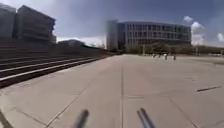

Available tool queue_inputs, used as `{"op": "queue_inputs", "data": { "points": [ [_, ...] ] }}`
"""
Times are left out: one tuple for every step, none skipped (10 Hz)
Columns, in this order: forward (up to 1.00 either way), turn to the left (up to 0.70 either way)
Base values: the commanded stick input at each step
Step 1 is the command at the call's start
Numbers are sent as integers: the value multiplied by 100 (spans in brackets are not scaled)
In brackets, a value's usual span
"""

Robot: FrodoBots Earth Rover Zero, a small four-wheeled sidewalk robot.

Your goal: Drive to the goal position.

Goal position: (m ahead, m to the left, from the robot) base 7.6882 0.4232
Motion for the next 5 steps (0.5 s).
{"op": "queue_inputs", "data": {
  "points": [
    [100,0],
    [100,0],
    [100,0],
    [100,-21],
    [100,0]
  ]
}}
